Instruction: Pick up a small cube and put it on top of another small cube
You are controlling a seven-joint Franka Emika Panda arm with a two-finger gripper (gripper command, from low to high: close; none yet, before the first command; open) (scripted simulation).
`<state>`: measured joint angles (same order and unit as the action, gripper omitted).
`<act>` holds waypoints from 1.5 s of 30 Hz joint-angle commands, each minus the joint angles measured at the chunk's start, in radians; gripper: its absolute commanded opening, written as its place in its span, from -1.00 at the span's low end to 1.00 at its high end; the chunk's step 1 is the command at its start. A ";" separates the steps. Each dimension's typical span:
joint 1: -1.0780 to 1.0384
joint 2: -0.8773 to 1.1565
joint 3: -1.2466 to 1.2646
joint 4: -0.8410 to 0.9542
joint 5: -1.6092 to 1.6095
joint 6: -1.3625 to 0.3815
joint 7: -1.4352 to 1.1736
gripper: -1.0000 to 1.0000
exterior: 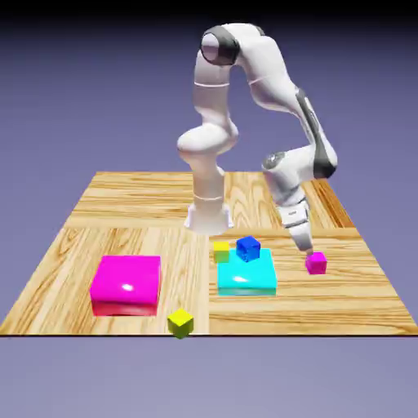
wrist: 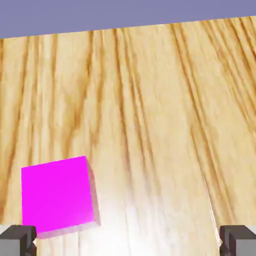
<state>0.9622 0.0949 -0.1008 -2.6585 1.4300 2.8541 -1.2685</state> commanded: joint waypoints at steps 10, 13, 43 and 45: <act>0.091 0.227 -0.002 0.123 0.332 -0.029 -0.357 0.00; 0.098 0.303 0.000 0.171 0.427 -0.035 -0.443 0.00; -0.681 -0.128 0.709 0.031 0.732 0.495 0.372 -1.00; -0.753 -0.146 0.778 0.033 0.791 0.545 0.423 -1.00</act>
<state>0.2094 -0.0510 0.6765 -2.6257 2.2214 3.3976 -0.8454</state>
